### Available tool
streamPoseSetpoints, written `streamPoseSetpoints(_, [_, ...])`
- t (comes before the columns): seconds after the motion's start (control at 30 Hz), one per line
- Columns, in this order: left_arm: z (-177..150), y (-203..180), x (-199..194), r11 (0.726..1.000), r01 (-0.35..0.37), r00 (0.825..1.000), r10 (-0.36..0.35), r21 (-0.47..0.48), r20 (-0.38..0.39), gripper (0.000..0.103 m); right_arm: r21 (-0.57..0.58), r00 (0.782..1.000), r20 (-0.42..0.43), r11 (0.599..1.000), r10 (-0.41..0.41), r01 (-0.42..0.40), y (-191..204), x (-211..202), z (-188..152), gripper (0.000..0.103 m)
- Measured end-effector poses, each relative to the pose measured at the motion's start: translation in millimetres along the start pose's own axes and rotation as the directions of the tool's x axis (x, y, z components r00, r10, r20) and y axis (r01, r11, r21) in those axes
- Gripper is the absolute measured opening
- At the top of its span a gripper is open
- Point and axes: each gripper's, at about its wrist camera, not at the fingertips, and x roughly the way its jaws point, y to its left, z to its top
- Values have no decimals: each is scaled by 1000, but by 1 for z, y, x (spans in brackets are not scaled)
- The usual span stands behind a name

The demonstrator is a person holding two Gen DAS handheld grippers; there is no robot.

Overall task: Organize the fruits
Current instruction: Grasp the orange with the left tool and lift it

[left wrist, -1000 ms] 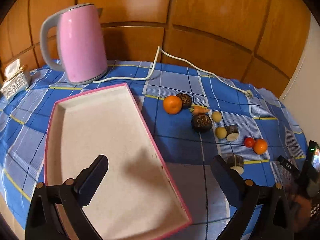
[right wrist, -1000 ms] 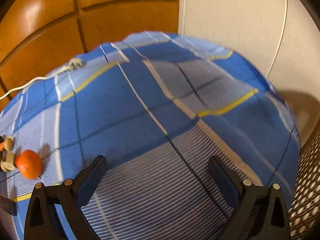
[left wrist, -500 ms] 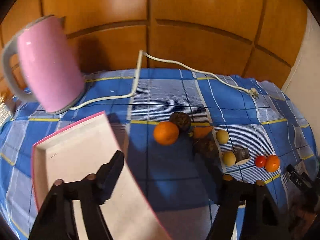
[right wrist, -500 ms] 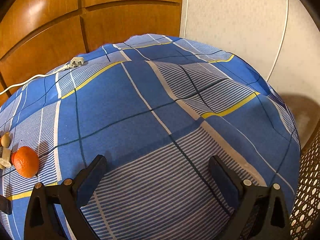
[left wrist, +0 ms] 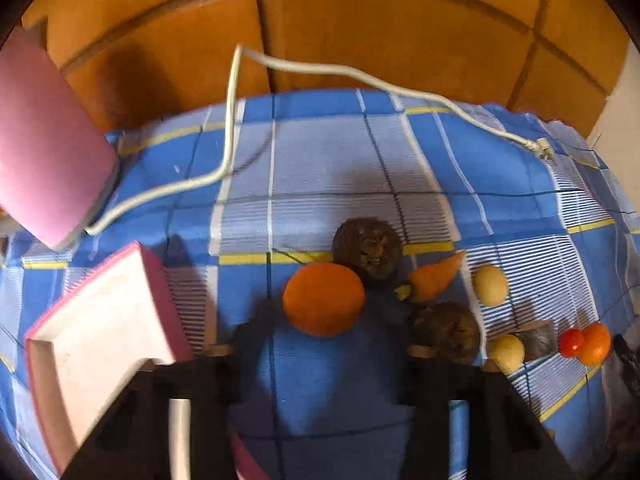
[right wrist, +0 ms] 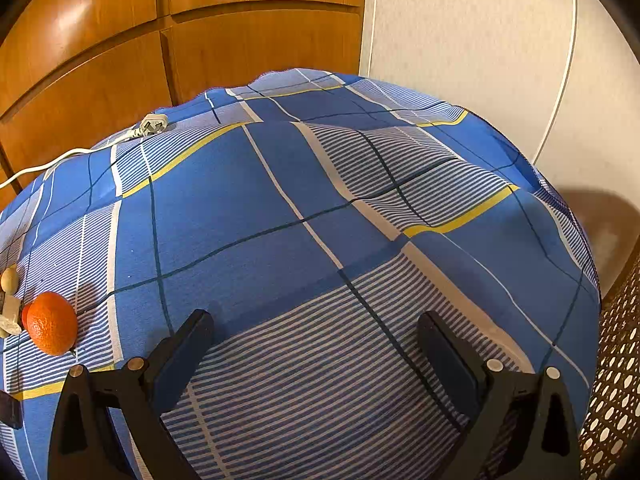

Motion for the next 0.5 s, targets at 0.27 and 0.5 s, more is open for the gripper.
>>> streamPoseSetpoints(0.27, [-20,-6,-39,997,67,993,-64,-31,97,38,-3,1000,2,1000,-2,2,0,0,1,103])
streamPoseSetpoints(0.5, [-66,9,-92,985,122,983,-104,-118,148,39,-3,1000,2,1000,-2,2,-1,0,1,103])
